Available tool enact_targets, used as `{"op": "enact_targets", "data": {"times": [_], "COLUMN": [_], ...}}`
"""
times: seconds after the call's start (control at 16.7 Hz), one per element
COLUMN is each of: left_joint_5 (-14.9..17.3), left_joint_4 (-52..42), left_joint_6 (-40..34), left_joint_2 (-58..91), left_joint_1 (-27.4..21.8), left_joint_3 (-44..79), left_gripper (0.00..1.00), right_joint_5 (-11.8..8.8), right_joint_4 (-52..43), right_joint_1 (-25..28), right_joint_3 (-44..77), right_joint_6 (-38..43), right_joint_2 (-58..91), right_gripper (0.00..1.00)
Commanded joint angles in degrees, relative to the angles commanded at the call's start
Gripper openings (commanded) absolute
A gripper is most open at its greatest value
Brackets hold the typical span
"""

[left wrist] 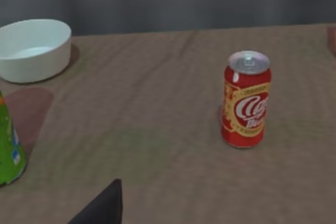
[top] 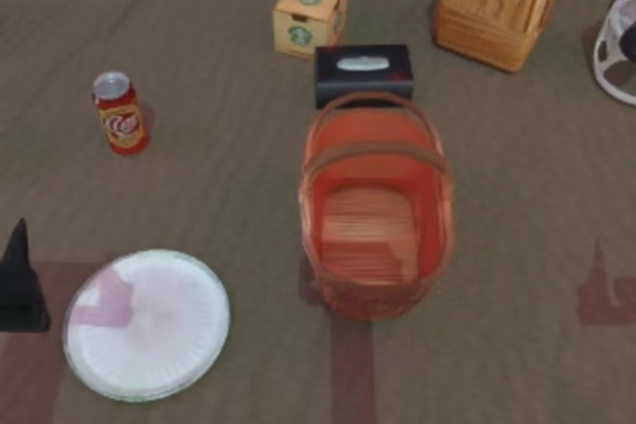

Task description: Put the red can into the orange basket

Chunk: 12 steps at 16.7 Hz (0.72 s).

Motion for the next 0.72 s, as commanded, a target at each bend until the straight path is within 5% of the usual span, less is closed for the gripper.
{"op": "enact_targets", "data": {"times": [0.72], "left_joint_5": [2.4], "left_joint_4": [-36.3], "left_joint_6": [15.9], "left_joint_2": [57.5], "left_joint_1": [-3.6], "left_joint_3": [51.4], "left_gripper": [1.0], "right_joint_5": [0.0], "right_joint_4": [0.0], "right_joint_1": [0.0], "right_joint_3": [0.0], "right_joint_6": [0.0], "right_joint_2": [0.0], "right_gripper": [1.0]}}
